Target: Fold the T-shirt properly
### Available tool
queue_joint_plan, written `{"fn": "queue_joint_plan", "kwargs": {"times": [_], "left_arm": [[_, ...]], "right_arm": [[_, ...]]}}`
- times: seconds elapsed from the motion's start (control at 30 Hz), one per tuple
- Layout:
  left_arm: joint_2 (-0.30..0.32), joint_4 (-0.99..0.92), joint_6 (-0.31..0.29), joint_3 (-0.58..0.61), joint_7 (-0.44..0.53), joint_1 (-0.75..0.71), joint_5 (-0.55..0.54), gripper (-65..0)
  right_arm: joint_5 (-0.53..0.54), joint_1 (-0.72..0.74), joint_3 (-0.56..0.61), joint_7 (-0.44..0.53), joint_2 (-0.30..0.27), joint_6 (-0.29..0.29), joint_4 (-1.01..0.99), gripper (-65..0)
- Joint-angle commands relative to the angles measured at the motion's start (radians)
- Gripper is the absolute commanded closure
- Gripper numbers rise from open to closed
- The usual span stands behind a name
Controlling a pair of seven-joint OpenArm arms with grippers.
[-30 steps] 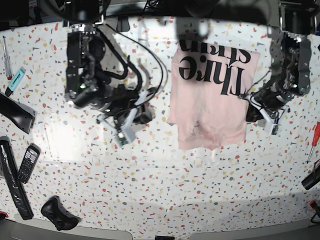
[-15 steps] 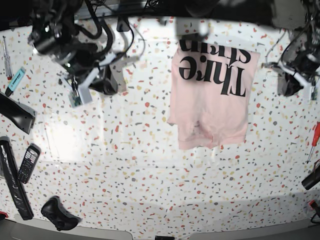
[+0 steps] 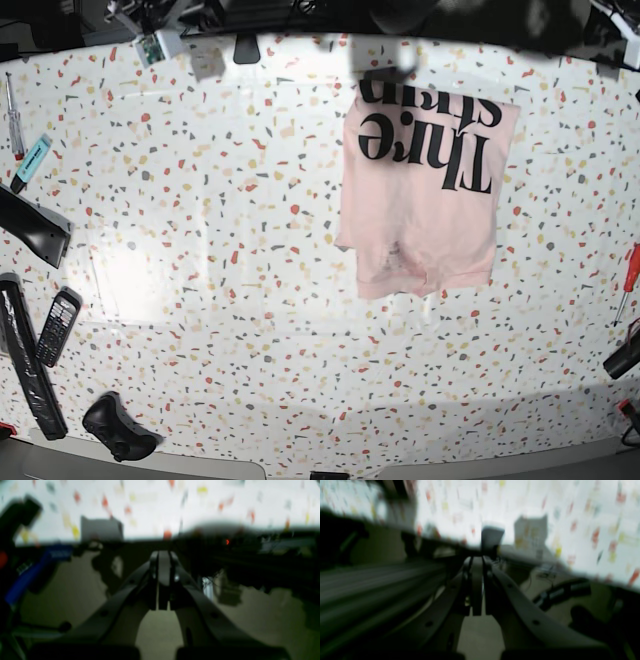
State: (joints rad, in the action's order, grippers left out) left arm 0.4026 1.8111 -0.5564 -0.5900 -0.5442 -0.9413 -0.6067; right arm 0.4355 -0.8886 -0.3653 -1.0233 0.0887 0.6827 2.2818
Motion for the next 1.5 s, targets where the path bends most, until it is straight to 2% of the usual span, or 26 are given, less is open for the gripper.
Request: {"fn": "queue_joint_plan", "kwargs": {"times": [0.0,0.17,0.27,0.33,0.5,0.6,0.73,0.87,0.97,1.1,1.3,1.47], "left_arm": [[0.01,-0.012,-0.002,-0.01,0.014,-0.022,-0.009,0.0],[0.01,-0.229,-0.01,-0.008,0.023,-0.006,-0.013,0.0],[0.01,-0.417,-0.076,0.008,0.053,0.031,-0.013,0.0],[0.01,-0.547,-0.104,0.025,0.074,0.066,-0.013,0.0],[-0.014,-0.819,-0.104,0.037,0.1,0.173,-0.001,0.0],[-0.047,-0.937,-0.104,0.037,0.201,0.224,0.079,-0.8],[-0.108,-1.051,-0.103,0.037,0.381,0.282,0.268,-12.8],[-0.166,-1.152,-0.099,0.037,0.48,0.362,0.426,-14.2],[-0.202,-1.224,-0.06,0.037,0.489,0.438,0.478,-14.2],[-0.232,-1.297,-0.002,0.037,0.493,0.53,0.519,-14.2],[-0.264,-1.341,0.102,0.047,0.5,0.613,0.557,-14.2],[-0.286,-1.341,0.182,0.153,0.525,0.629,0.557,-14.2]], "right_arm": [[0.005,-0.031,-0.001,0.007,-0.003,0.015,-0.001,0.0],[-0.071,-0.061,-0.001,0.002,-0.004,0.015,-0.172,0.0],[-0.073,-0.045,0.005,0.026,-0.037,0.015,-0.381,0.0],[-0.082,-0.022,0.023,0.048,-0.091,0.015,-0.552,0.0],[-0.127,0.1,0.109,0.158,-0.235,0.015,-1.015,0.0],[-0.127,0.207,0.163,0.188,-0.288,-0.07,-1.265,0.0],[-0.185,0.351,0.222,0.268,-0.318,-0.074,-1.513,0.0],[-0.268,0.455,0.277,0.446,-0.316,-0.079,-1.64,0.0],[-0.303,0.513,0.321,0.56,-0.309,-0.135,-1.677,0.0],[-0.302,0.573,0.349,0.627,-0.296,-0.229,-1.699,0.0],[-0.302,0.637,0.349,0.687,-0.294,-0.231,-1.738,0.0],[-0.302,0.658,0.349,0.692,-0.294,-0.232,-1.75,0.0]]}}
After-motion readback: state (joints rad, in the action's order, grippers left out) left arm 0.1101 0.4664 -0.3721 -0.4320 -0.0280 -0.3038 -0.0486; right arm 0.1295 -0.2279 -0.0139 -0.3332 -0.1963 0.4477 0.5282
